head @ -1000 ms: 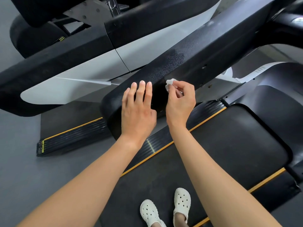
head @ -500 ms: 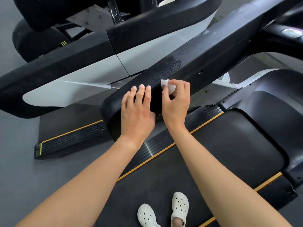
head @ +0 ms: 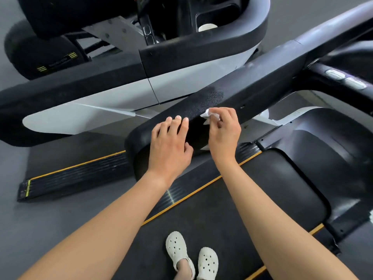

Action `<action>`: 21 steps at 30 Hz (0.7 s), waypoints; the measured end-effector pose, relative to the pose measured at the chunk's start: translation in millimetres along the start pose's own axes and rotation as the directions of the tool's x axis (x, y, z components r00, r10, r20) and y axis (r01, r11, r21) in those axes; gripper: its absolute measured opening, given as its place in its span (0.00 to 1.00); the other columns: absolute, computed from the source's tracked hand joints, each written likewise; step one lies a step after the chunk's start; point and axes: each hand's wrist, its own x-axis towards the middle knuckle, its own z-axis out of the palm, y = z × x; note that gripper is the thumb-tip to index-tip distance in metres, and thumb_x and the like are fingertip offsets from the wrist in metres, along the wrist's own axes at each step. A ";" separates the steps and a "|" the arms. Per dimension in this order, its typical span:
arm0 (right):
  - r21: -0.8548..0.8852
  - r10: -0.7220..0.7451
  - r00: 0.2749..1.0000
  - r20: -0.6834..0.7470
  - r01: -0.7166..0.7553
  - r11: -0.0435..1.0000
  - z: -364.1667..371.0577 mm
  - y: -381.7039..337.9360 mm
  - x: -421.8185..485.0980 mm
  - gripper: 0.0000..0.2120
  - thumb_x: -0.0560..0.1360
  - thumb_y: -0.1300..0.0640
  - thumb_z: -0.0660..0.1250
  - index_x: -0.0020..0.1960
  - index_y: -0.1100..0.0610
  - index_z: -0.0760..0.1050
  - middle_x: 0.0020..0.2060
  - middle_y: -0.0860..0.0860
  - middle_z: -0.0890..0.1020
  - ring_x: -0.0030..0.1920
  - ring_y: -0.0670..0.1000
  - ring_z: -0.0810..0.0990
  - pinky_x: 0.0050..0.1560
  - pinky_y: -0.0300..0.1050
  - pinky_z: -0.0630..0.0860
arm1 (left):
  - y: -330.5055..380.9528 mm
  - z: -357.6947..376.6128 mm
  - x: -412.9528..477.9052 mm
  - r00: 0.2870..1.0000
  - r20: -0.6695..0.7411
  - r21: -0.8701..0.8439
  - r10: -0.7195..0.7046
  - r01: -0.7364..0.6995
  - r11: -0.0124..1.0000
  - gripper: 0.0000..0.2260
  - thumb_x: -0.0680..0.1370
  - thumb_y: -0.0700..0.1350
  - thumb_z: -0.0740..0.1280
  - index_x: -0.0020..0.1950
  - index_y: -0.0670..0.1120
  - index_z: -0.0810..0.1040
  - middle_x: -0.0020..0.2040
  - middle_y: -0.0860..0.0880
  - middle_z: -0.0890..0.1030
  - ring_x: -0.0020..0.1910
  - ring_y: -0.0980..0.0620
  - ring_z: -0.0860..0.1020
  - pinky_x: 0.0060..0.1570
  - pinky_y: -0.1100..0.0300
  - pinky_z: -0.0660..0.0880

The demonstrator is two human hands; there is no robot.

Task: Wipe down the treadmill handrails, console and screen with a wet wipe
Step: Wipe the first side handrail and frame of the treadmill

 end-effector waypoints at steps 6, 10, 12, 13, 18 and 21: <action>-0.096 -0.003 1.000 -0.003 0.002 0.995 -6.0 -12.8 17.3 0.08 0.81 0.62 0.69 0.59 0.58 0.82 0.52 0.48 0.80 0.50 0.47 0.80 0.51 0.44 0.80 | -3.8 -3.6 7.0 1.000 -0.013 -0.079 0.007 -0.008 0.997 0.24 0.76 0.49 0.68 0.72 0.45 0.72 0.67 0.45 0.75 0.65 0.44 0.73 0.66 0.47 0.69; -0.222 -0.205 0.939 0.275 0.269 0.937 7.1 -39.4 24.1 0.08 0.81 0.62 0.67 0.54 0.58 0.85 0.53 0.49 0.84 0.54 0.49 0.78 0.54 0.39 0.76 | -10.2 -8.2 14.3 0.999 -0.025 -0.146 0.031 -0.035 0.989 0.18 0.77 0.51 0.67 0.65 0.46 0.75 0.60 0.47 0.76 0.56 0.47 0.74 0.61 0.50 0.70; -0.278 -0.316 0.857 0.406 0.445 0.851 8.3 -38.8 23.4 0.09 0.79 0.63 0.66 0.52 0.59 0.85 0.53 0.51 0.84 0.55 0.52 0.77 0.54 0.37 0.73 | -14.6 -9.7 17.8 0.999 -0.032 -0.185 0.037 -0.043 0.982 0.16 0.77 0.51 0.67 0.62 0.47 0.76 0.57 0.48 0.76 0.54 0.47 0.73 0.58 0.51 0.70; -0.305 -0.339 0.837 0.429 0.488 0.818 5.8 -36.5 26.8 0.09 0.78 0.65 0.67 0.54 0.60 0.85 0.54 0.52 0.84 0.55 0.54 0.77 0.54 0.39 0.74 | -16.9 -9.7 19.2 0.999 -0.033 -0.206 0.042 -0.048 0.977 0.15 0.76 0.51 0.66 0.61 0.47 0.76 0.56 0.49 0.76 0.53 0.48 0.73 0.58 0.51 0.71; -0.481 -0.209 0.932 0.295 0.334 0.811 0.8 -33.7 62.2 0.10 0.78 0.70 0.67 0.53 0.61 0.85 0.55 0.53 0.85 0.56 0.56 0.78 0.54 0.48 0.79 | -26.1 -8.8 24.3 0.997 -0.042 -0.283 0.062 -0.072 0.956 0.15 0.77 0.50 0.66 0.62 0.47 0.78 0.57 0.48 0.78 0.54 0.47 0.74 0.57 0.51 0.72; -0.483 -0.199 0.924 0.327 0.344 0.805 9.0 -45.0 61.5 0.09 0.80 0.66 0.65 0.52 0.60 0.85 0.54 0.51 0.85 0.57 0.53 0.77 0.55 0.44 0.76 | -30.8 -11.1 30.7 0.997 -0.057 -0.340 0.056 -0.072 0.938 0.12 0.78 0.50 0.66 0.59 0.47 0.79 0.54 0.49 0.77 0.53 0.47 0.74 0.55 0.51 0.72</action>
